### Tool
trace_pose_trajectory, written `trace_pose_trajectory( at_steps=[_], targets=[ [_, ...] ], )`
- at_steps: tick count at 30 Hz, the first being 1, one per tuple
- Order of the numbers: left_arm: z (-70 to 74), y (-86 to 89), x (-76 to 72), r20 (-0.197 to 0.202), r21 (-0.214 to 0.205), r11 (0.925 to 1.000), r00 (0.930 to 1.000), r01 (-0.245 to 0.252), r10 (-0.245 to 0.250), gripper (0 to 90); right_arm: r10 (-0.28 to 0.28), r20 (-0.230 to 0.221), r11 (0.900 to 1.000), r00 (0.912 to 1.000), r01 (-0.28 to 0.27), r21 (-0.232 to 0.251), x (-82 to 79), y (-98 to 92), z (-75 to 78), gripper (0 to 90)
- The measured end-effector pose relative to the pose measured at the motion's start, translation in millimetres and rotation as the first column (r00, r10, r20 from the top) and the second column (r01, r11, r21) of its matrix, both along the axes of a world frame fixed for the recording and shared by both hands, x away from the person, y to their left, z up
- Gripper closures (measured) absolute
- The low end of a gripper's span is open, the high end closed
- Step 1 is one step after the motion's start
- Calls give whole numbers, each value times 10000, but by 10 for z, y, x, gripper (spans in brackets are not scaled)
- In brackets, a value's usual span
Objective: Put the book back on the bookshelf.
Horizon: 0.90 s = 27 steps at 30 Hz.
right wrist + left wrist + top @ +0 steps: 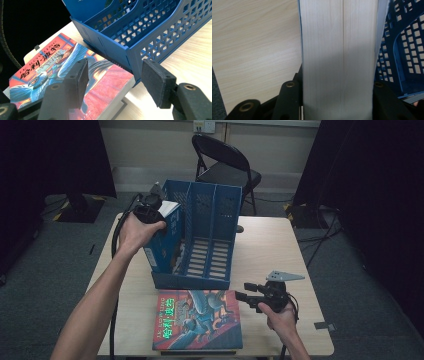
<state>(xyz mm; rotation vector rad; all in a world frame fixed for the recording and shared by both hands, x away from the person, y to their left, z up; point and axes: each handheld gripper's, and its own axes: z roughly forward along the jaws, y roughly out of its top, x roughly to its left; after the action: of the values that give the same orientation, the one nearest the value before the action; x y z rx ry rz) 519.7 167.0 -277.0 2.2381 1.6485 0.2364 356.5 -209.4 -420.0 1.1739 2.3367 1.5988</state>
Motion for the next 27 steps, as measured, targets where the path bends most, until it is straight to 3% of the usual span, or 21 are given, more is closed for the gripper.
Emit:
trace_pose_trajectory(
  at_steps=[6,14,19,27],
  targets=[
    [65,23,39,60,-217,9994,9996,-274,276,615,-14,23,10000,10000,14,50,3,-1,7,383],
    [179,-16,156,300,-161,9982,9978,-581,586,615,-16,22,9999,10000,15,107,-1,-19,11,382],
    [178,-75,267,403,-198,9959,9952,-883,890,615,-49,24,9998,10000,49,176,-4,-35,16,382],
    [151,-159,398,679,-231,9951,9929,-963,977,615,21,3,9998,10000,-21,204,-2,-48,-1,383]
  ],
)
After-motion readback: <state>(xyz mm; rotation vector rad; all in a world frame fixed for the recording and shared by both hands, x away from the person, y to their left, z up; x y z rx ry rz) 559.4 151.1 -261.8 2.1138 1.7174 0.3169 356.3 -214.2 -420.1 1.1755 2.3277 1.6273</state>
